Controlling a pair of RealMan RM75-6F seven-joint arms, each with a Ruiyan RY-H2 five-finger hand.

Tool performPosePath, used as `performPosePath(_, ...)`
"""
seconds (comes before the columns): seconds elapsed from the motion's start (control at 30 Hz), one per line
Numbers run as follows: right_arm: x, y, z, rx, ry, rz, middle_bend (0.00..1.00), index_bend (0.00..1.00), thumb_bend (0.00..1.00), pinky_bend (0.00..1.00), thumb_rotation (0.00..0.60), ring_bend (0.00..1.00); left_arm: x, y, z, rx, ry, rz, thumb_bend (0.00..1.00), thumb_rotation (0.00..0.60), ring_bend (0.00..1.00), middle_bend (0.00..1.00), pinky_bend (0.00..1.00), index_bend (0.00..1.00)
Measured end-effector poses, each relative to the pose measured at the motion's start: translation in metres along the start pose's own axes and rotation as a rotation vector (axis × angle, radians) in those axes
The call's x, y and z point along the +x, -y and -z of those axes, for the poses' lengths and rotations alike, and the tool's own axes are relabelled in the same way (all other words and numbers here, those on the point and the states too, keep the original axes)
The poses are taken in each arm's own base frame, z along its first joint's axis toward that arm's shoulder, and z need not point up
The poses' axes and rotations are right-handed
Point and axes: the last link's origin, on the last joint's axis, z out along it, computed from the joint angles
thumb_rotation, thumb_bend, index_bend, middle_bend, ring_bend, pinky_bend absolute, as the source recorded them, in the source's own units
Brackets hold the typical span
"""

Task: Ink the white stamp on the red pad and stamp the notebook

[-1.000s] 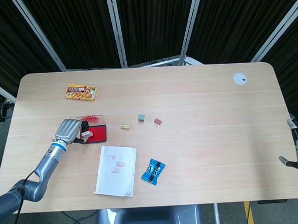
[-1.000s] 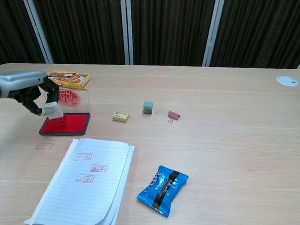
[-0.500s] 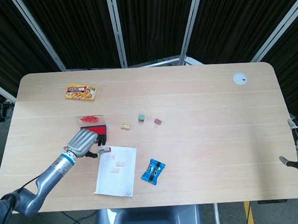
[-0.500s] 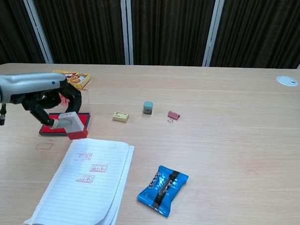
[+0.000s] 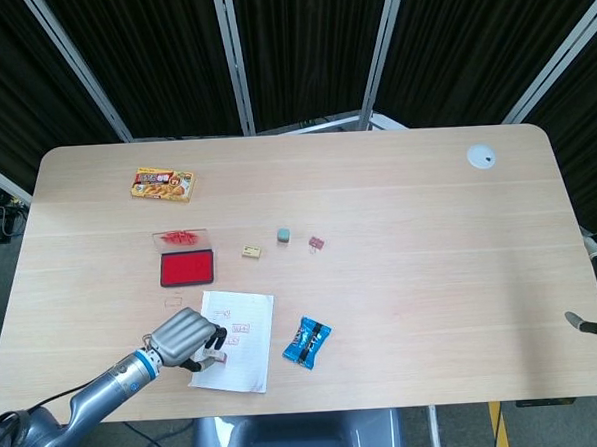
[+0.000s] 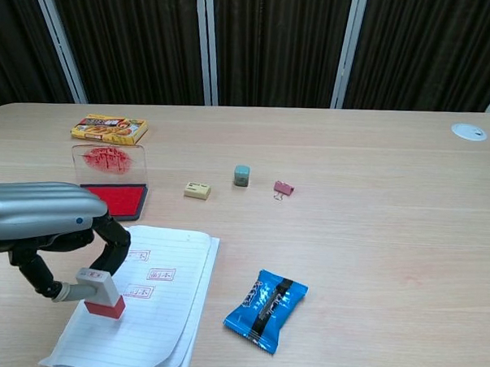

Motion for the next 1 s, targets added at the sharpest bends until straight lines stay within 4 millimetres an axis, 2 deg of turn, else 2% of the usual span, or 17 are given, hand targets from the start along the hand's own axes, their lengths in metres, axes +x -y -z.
performPosePath(0.47, -0.001, 0.000, 0.000, -0.001, 0.003, 0.000, 0.00, 0.00, 0.00, 0.00, 0.600, 0.00, -0.014, -0.015, -0.006, -0.046, -0.063, -0.063, 0.40, 0.600, 0.85, 0.58, 0.88, 0.61)
performPosePath(0.77, -0.001, -0.001, -0.001, -0.004, 0.005, 0.001, 0.00, 0.00, 0.00, 0.00, 0.600, 0.00, -0.028, -0.015, -0.014, -0.058, -0.053, -0.080, 0.40, 0.600, 0.85, 0.58, 0.88, 0.62)
performPosePath(1.0, -0.001, -0.001, -0.001, -0.004, 0.006, 0.001, 0.00, 0.00, 0.00, 0.00, 0.600, 0.00, -0.035, -0.014, -0.013, -0.057, -0.033, -0.090, 0.40, 0.600, 0.85, 0.58, 0.88, 0.62)
